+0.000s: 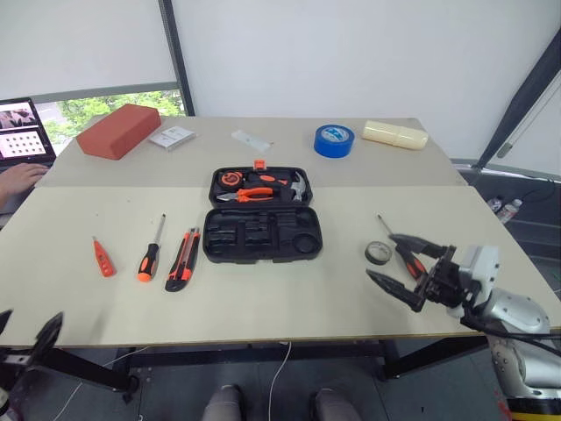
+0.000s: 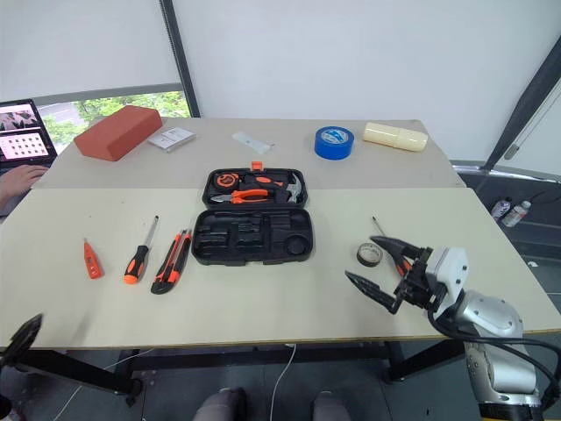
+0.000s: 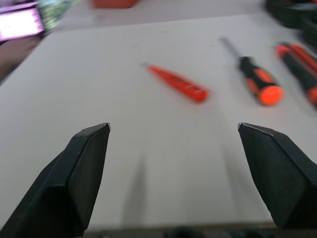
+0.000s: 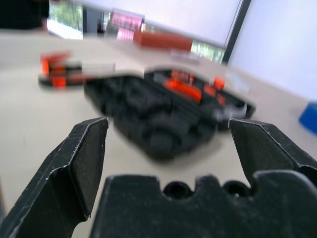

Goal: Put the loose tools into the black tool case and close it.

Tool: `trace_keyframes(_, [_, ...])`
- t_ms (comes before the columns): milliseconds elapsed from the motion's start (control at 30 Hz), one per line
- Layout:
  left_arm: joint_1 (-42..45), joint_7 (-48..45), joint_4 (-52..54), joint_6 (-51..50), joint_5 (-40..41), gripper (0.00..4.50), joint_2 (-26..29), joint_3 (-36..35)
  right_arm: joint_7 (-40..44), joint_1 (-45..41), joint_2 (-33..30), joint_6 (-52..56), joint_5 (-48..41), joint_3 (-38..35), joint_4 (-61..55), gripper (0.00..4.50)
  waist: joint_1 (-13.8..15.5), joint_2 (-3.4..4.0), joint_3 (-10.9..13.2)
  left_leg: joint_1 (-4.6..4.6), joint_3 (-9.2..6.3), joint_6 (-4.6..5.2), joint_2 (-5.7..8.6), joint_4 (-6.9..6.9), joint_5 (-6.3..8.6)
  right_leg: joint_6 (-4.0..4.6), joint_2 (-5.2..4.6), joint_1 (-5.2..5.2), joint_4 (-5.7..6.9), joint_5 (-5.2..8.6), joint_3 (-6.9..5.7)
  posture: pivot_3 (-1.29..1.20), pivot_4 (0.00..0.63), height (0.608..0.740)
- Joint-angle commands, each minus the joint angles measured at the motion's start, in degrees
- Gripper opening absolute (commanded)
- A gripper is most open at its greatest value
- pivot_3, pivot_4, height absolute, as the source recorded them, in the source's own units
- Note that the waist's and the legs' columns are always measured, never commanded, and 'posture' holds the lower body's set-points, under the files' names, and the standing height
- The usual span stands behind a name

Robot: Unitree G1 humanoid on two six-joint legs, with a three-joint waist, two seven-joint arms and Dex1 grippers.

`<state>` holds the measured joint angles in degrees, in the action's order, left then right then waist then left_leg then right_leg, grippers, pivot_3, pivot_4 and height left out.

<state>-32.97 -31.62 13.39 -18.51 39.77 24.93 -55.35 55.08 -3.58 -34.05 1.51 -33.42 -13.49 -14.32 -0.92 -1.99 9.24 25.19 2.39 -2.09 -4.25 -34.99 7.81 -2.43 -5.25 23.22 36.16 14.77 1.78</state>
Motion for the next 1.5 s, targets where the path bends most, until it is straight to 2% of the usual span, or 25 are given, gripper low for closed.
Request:
trace_keyframes(33, [-2.0, 4.5, 3.1, -5.6, 5.0, 4.43, 0.1, -3.5, -1.4, -1.8, 0.4, 1.8, -1.8, 0.8, -4.3, 4.5, 0.3, -0.14, -0.1, -0.01, 0.0, -0.01, 0.0, -0.02, 0.01, 0.0, -0.01, 0.03, 0.0, 0.0, -0.01, 0.0, 0.15, 0.74])
trace_keyframes(267, [-0.2, 9.4, 9.7, -20.1, 15.2, 4.43, 8.3, -2.4, -0.3, -4.3, 0.0, 3.5, -1.7, 3.0, -4.7, 4.5, 0.9, -0.53, -0.3, -0.01, 0.0, -0.06, -0.02, -0.06, 0.03, 0.09, -0.08, 0.03, -0.06, -0.04, -0.05, 0.0, 0.15, 0.74])
trace_keyframes(367, [9.3, 18.1, 12.1, -31.1, 19.6, 4.43, 17.1, 4.2, 0.6, -5.1, -0.5, 3.5, -1.6, 3.0, -4.0, 4.5, 1.2, -0.45, -0.3, -0.01, 0.02, -0.06, -0.03, -0.05, 0.04, 0.15, -0.11, 0.02, -0.07, -0.08, -0.06, 0.0, 0.15, 0.74])
trace_keyframes(500, [23.4, 28.4, 10.3, -42.1, 21.9, 4.43, 22.4, 14.1, 1.8, -5.7, -0.7, 3.6, -1.5, 3.5, -4.0, 4.5, 1.4, -0.43, -0.3, -0.01, 0.04, -0.06, -0.05, -0.02, 0.04, 0.22, -0.06, 0.04, -0.04, -0.14, -0.11, 0.0, 0.15, 0.74])
trace_keyframes(633, [36.0, 34.1, 5.3, -47.1, 19.5, 4.43, 21.7, 22.1, 3.0, -5.6, -0.9, 3.7, -1.5, 3.9, -4.3, 4.5, 0.8, -0.47, -0.4, 0.02, 0.05, 0.01, -0.05, -0.02, -0.01, 0.37, 0.06, -0.14, 0.03, -0.4, -0.04, 0.0, 0.15, 0.74])
trace_keyframes(667, [38.4, 34.9, 3.7, -47.7, 18.8, 4.43, 21.0, 23.4, 3.1, -5.5, -0.9, 3.7, -1.6, 3.8, -4.4, 4.5, 0.7, -0.47, -0.4, 0.03, 0.04, 0.24, -0.07, 0.03, -0.15, 0.06, 0.12, -0.09, 0.07, -0.54, -0.04, 0.0, 0.15, 0.74])
trace_keyframes(900, [49.0, 34.7, -4.7, -48.7, 11.7, 4.43, 17.6, 31.8, 4.8, -2.8, -0.7, 2.1, -1.3, 2.8, -4.1, 4.5, 0.7, -0.48, -0.4, 0.03, 0.01, 0.41, -0.14, 0.22, -0.26, 0.06, 0.31, -0.05, 0.05, -0.45, 0.03, 0.0, 0.15, 0.74])
trace_keyframes(1000, [50.4, 33.4, -6.7, -48.7, 9.0, 3.74, 16.3, 34.5, 5.5, -1.5, -0.3, 0.8, -1.1, 2.3, -3.5, 4.5, 0.8, -0.49, -0.4, 0.05, 0.02, 0.33, -0.13, 0.15, -0.21, 0.02, 0.31, -0.06, 0.03, -0.47, 0.07, 0.0, 0.15, 0.74])
trace_keyframes(1200, [49.8, 30.6, -7.4, -49.3, 6.0, 1.47, 15.3, 34.8, 7.4, 0.0, 0.1, -1.9, -0.7, 2.3, -1.1, 4.5, 0.9, -0.48, -0.4, 0.03, 0.03, 0.14, -0.13, 0.03, -0.09, -0.01, 0.3, -0.08, 0.06, -0.54, 0.09, 0.0, 0.15, 0.74])
trace_keyframes(1267, [49.2, 29.5, -7.0, -47.8, 4.9, 0.89, 15.7, 33.4, 7.7, 0.1, 0.0, -2.3, -0.8, 2.4, -0.9, 4.5, 0.9, -0.48, -0.4, 0.03, 0.03, 0.1, -0.13, 0.02, -0.07, 0.0, 0.3, -0.09, 0.05, -0.55, 0.1, 0.0, 0.15, 0.74])
trace_keyframes(1400, [47.2, 23.3, -5.8, -43.9, 4.9, 0.88, 17.5, 28.7, 7.5, -0.1, -0.5, -2.1, -1.2, 1.7, -1.0, 4.5, 0.5, -0.49, -0.4, 0.02, 0.03, 0.11, -0.14, 0.03, -0.08, 0.02, 0.3, -0.05, 0.07, -0.56, 0.1, 0.0, 0.15, 0.74])
trace_keyframes(1500, [45.7, 9.0, -2.9, -29.3, 1.3, 0.88, 20.5, 30.1, 6.8, -0.4, -1.0, -1.8, -1.6, 0.2, -0.6, 4.5, 0.5, -0.5, -0.4, 0.03, 0.03, 0.1, -0.14, 0.08, -0.07, 0.04, 0.3, -0.02, 0.06, -0.55, 0.1, 0.0, 0.15, 0.74])
